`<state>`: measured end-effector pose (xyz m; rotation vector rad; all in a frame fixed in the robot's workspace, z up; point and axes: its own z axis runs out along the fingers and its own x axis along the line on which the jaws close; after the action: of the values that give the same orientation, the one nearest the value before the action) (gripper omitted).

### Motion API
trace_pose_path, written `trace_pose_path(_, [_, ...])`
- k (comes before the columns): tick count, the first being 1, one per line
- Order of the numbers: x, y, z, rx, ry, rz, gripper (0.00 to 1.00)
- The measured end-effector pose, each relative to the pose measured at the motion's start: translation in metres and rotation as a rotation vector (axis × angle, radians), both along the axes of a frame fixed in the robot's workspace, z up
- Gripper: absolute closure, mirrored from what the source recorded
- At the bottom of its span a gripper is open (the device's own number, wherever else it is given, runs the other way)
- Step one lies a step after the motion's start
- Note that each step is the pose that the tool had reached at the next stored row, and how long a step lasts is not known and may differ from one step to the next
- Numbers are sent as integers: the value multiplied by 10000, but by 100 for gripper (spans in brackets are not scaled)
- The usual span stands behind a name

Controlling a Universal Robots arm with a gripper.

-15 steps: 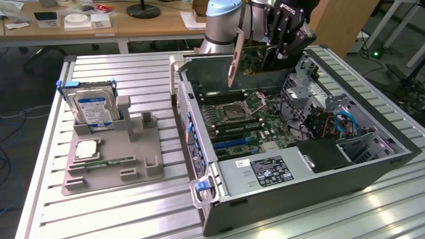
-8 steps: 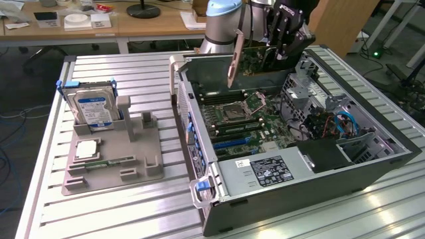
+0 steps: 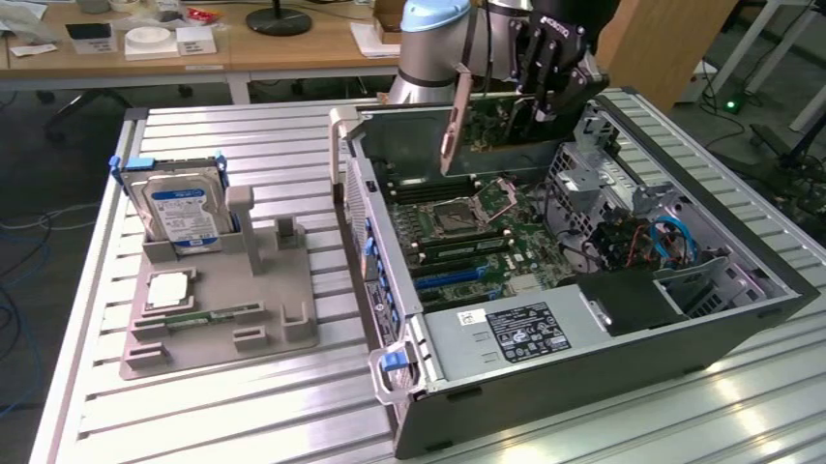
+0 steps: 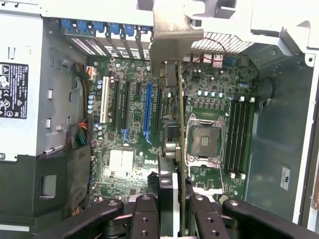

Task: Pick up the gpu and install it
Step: 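Insert the gpu into the slot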

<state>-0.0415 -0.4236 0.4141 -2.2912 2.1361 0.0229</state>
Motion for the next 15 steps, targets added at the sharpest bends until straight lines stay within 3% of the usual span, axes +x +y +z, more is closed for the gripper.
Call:
trace_pose_path(3, [0,0,-46,0,0,-11,72])
trace_pose_path(5, [0,-1,-80,1,-1,-313,72])
trace_pose_path(9, [-3,-5,-135,-16,-96,-696,72])
trace_pose_path(12, [-3,-7,-188,-17,-108,-1060,72])
trace_pose_path(15, [-8,-48,-242,-8,-109,-1097,72])
